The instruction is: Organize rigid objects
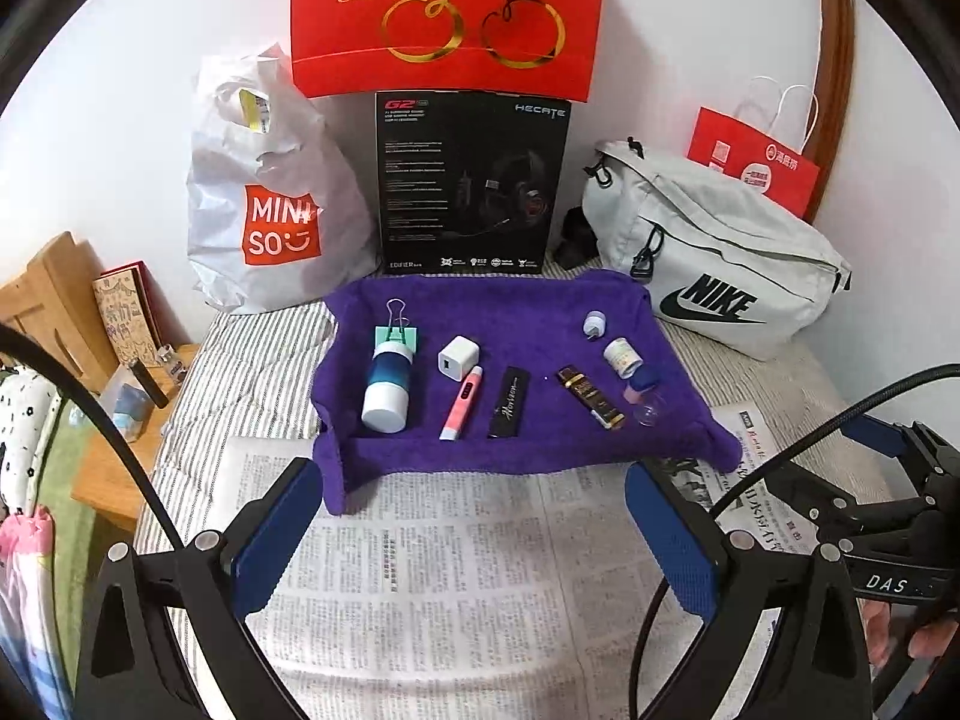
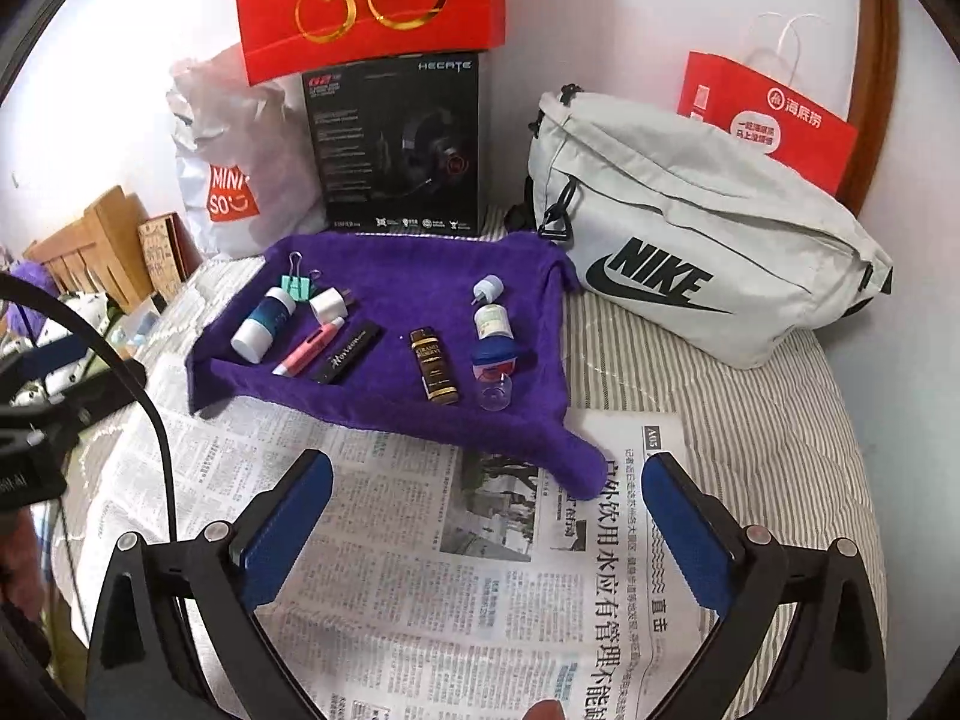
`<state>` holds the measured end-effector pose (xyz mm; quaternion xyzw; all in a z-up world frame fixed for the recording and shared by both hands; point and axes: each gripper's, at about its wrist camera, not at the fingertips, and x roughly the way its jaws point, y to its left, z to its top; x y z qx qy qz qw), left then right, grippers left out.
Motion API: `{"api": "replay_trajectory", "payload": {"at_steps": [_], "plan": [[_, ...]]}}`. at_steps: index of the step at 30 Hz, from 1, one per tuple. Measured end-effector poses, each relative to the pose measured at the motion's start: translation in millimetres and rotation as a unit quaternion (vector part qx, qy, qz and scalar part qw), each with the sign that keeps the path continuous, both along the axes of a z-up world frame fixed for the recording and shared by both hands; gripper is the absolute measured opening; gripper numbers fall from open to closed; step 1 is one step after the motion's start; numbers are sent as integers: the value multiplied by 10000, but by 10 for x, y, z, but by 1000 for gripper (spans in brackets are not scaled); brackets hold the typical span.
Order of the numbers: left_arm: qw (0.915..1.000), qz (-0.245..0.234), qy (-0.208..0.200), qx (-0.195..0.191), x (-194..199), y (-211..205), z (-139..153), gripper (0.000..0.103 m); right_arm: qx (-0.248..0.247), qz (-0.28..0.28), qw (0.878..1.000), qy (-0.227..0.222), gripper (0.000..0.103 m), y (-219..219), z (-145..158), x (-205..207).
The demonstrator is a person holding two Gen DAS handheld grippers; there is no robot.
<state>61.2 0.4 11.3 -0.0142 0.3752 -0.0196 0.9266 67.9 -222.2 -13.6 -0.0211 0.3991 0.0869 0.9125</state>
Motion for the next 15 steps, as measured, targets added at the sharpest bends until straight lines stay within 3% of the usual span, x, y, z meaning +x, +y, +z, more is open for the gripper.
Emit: {"api": "replay_trajectory", "payload": {"at_steps": [15], "plan": [[9999, 103, 56, 6, -116, -42, 10, 102, -80, -182, 9998, 32, 102, -48, -9, -132]]}}
